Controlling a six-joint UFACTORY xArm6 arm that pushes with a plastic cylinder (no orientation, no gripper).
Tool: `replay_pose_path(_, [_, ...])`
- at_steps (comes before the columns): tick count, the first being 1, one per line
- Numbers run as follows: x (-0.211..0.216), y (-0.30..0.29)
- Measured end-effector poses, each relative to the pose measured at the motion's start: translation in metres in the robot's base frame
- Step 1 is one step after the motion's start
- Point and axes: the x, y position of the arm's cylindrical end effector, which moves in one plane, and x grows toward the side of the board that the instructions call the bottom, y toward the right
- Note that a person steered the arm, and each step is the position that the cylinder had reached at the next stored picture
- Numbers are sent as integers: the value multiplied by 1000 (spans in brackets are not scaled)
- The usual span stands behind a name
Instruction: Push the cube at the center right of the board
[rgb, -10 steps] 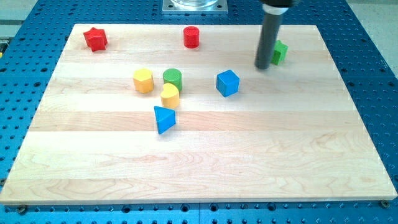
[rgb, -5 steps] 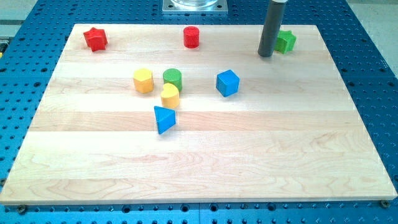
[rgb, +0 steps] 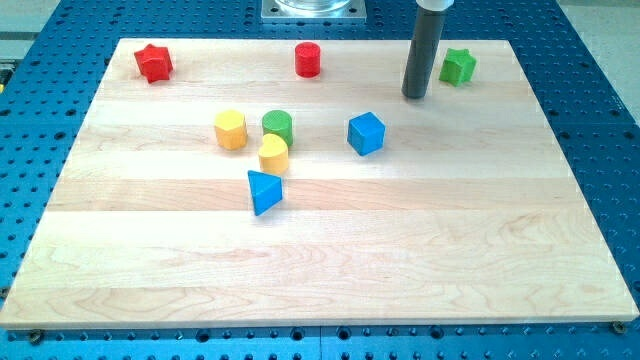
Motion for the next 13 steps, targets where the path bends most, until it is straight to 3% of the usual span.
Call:
replay_pose_path(2, [2,0])
replay_pose_path(6, [9,-62])
replay_pose_path(8, [85,-113])
replay_pose_path(11, [144,-10])
replay_pose_path(12, [125,13])
replay_pose_path(13, [124,-43])
